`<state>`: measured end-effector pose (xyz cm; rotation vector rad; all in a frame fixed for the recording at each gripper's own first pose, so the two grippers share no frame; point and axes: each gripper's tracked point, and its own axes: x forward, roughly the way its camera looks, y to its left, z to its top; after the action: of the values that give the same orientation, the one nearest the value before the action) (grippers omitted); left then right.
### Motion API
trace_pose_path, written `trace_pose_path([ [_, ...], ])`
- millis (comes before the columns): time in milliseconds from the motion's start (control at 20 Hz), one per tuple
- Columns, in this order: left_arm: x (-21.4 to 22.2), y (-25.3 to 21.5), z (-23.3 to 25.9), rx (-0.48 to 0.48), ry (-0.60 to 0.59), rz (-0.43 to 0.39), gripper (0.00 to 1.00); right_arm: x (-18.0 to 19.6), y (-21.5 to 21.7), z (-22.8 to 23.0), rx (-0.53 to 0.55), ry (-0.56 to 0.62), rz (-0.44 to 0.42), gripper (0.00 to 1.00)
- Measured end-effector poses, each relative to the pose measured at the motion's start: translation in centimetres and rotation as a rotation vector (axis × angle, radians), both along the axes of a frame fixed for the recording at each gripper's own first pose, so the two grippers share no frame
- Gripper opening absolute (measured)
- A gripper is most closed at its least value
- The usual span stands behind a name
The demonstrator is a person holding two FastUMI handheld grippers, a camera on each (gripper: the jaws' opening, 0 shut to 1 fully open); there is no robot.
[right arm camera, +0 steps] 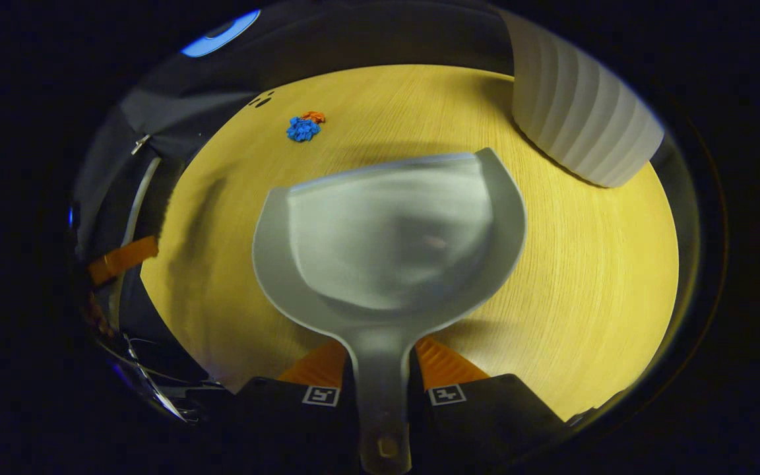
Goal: Pick up the small broom and dustpan from the desktop, sweep the trash into the dustpan with the broom, and then empty the trash into the garbage bin.
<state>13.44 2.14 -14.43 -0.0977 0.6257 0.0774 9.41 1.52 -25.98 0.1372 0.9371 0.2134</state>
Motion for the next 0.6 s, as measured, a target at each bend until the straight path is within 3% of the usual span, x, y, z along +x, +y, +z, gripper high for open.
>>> trace_pose_path([
  [250,6.7,-0.5,1.0,0.061,0.055,-0.097,0.27,-0.5,-1.3,0.7,-0.032,-0.018,0.068,0.34],
  [300,8.0,-0.6,1.2,0.084,0.062,-0.119,0.27,-0.6,-1.5,0.9,-0.033,-0.022,0.081,0.29],
  [600,16.0,-2.4,1.0,0.231,0.126,-0.292,0.27,-0.9,-2.7,1.3,-0.054,-0.036,0.135,0.33],
])
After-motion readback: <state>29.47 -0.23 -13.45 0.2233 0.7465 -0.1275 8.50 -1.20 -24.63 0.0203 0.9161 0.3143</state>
